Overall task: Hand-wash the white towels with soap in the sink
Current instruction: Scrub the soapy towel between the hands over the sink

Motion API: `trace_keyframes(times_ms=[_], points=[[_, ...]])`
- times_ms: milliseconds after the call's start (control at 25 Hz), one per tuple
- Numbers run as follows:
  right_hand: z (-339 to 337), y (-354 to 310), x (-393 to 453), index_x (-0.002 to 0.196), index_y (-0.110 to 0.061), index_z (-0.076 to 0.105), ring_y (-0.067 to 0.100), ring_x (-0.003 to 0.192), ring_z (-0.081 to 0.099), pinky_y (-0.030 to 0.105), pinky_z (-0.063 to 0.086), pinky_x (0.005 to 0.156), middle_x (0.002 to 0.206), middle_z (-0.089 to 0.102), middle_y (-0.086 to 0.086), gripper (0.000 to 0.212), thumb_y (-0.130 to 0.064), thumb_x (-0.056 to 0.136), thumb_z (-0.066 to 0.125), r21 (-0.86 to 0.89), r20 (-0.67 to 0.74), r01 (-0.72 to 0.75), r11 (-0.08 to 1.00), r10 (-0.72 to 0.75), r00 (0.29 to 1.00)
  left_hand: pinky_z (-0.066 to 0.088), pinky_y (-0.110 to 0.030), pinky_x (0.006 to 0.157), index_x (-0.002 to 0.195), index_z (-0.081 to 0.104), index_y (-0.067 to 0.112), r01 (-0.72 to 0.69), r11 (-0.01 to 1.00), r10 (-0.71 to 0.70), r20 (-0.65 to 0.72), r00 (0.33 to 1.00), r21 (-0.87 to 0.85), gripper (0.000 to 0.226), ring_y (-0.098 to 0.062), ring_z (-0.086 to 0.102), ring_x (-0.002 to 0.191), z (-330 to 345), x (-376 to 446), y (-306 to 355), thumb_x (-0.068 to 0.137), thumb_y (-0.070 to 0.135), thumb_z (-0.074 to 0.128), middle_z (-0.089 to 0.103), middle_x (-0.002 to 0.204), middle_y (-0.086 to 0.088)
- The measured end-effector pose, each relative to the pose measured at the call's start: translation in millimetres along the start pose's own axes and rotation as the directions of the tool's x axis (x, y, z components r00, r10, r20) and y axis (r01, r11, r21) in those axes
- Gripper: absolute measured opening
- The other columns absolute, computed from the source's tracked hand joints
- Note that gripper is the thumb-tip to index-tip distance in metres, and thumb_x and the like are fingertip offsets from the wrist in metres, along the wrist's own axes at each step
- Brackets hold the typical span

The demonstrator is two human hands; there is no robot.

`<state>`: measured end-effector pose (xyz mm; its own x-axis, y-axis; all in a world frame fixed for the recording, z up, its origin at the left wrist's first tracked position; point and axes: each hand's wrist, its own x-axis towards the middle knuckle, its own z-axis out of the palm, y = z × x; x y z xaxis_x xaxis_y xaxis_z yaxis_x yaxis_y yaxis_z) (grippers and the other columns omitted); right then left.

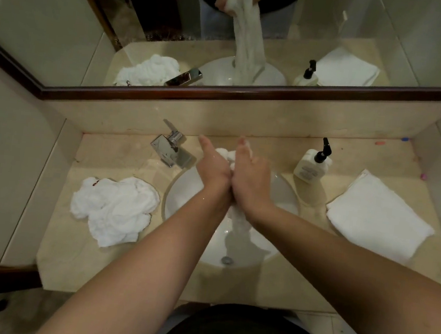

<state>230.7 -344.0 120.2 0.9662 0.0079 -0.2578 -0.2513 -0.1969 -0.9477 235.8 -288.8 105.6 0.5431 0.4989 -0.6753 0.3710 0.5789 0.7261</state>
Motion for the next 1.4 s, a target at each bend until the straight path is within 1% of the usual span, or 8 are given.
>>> trace_keyframes(times_ms=[160, 320, 600, 720, 840, 1000, 1280, 1400], points=[[-13.8, 12.9, 8.8, 0.058, -0.019, 0.058, 0.000, 0.046, 0.051, 0.018, 0.038, 0.048, 0.050, 0.055, -0.007, 0.059, -0.051, 0.102, 0.039, -0.102, 0.080, 0.008, 0.995, 0.000, 0.997, 0.056, -0.035, 0.080, 0.100, 0.069, 0.009, -0.007, 0.985, -0.002, 0.050, 0.999, 0.173, 0.078, -0.025, 0.071, 0.090, -7.9, 2.8, -6.8, 0.092, 0.077, 0.030, 0.074, 0.093, -0.009], [-34.6, 30.8, 34.2, 0.081, -0.014, 0.067, 0.022, 0.076, 0.061, 0.036, 0.047, 0.075, 0.075, 0.065, 0.003, 0.050, -0.054, 0.100, 0.042, -0.170, 0.121, -0.120, 0.978, 0.142, 0.982, 0.037, -0.033, 0.103, 0.149, 0.041, 0.014, -0.051, 0.959, 0.028, 0.086, 0.996, 0.278, 0.073, -0.022, 0.048, 0.130, -27.6, 7.4, -5.8, 0.099, 0.066, 0.026, 0.053, 0.141, -0.003], [-66.8, 69.6, 46.8, 0.097, -0.012, 0.062, 0.022, 0.089, 0.063, 0.044, 0.053, 0.081, 0.094, 0.064, 0.003, 0.031, -0.043, 0.093, 0.061, -0.449, 0.309, -0.077, 0.890, 0.235, 0.921, 0.046, -0.028, 0.077, 0.122, 0.064, 0.007, -0.133, 0.710, -0.010, 0.198, 0.980, 0.692, 0.067, -0.023, 0.063, 0.108, -71.8, 48.7, -18.0, 0.089, 0.066, 0.055, 0.065, 0.126, -0.007], [-69.6, 68.8, 51.5, 0.086, -0.012, 0.055, 0.014, 0.075, 0.050, 0.029, 0.041, 0.061, 0.089, 0.054, 0.003, 0.027, -0.036, 0.097, 0.057, -0.575, 0.365, 0.002, 0.818, 0.255, 0.895, 0.046, -0.021, 0.061, 0.107, 0.066, 0.008, -0.246, 0.602, 0.026, 0.289, 0.957, 0.760, 0.053, -0.013, 0.064, 0.084, -84.1, 58.9, -14.9, 0.075, 0.046, 0.083, 0.070, 0.101, -0.004], [-70.5, 69.5, 55.5, 0.081, -0.010, 0.050, 0.016, 0.077, 0.047, 0.033, 0.040, 0.067, 0.090, 0.051, 0.006, 0.029, -0.032, 0.100, 0.055, -0.570, 0.408, 0.044, 0.821, 0.236, 0.882, 0.047, -0.019, 0.063, 0.108, 0.067, 0.006, -0.319, 0.541, 0.049, 0.349, 0.936, 0.778, 0.049, -0.015, 0.065, 0.089, -92.0, 69.2, -13.6, 0.070, 0.026, 0.090, 0.069, 0.099, -0.003], [-68.2, 83.5, 65.4, 0.090, -0.012, 0.050, 0.020, 0.085, 0.054, 0.039, 0.050, 0.075, 0.099, 0.054, 0.008, 0.037, -0.029, 0.080, 0.081, -0.607, 0.454, 0.078, 0.791, 0.265, 0.851, 0.047, -0.026, 0.072, 0.113, 0.065, 0.004, -0.295, 0.523, 0.051, 0.316, 0.947, 0.800, 0.039, -0.020, 0.063, 0.092, -96.0, 83.7, -21.8, 0.080, 0.017, 0.081, 0.066, 0.100, -0.004], [-42.6, 139.6, 78.9, 0.114, -0.003, 0.057, 0.024, 0.096, 0.053, 0.030, 0.038, 0.075, 0.107, 0.055, 0.009, 0.037, -0.029, 0.090, 0.068, -0.690, 0.276, -0.069, 0.721, 0.351, 0.895, 0.048, -0.038, 0.100, 0.143, 0.045, 0.002, -0.080, 0.559, -0.060, 0.137, 0.989, 0.825, 0.072, -0.030, 0.055, 0.124, -100.8, 132.8, -66.9, 0.087, 0.037, 0.074, 0.053, 0.142, -0.011], [-33.1, 173.8, 87.4, 0.125, 0.001, 0.057, 0.031, 0.109, 0.060, 0.041, 0.051, 0.091, 0.121, 0.062, 0.015, 0.060, -0.035, 0.082, 0.076, -0.584, 0.181, -0.290, 0.758, 0.470, 0.864, 0.055, -0.037, 0.086, 0.136, 0.048, 0.002, 0.021, 0.632, -0.154, 0.099, 0.983, 0.775, 0.060, -0.027, 0.062, 0.106, -103.5, 153.5, -93.0, 0.088, 0.028, 0.075, 0.059, 0.127, -0.009]])
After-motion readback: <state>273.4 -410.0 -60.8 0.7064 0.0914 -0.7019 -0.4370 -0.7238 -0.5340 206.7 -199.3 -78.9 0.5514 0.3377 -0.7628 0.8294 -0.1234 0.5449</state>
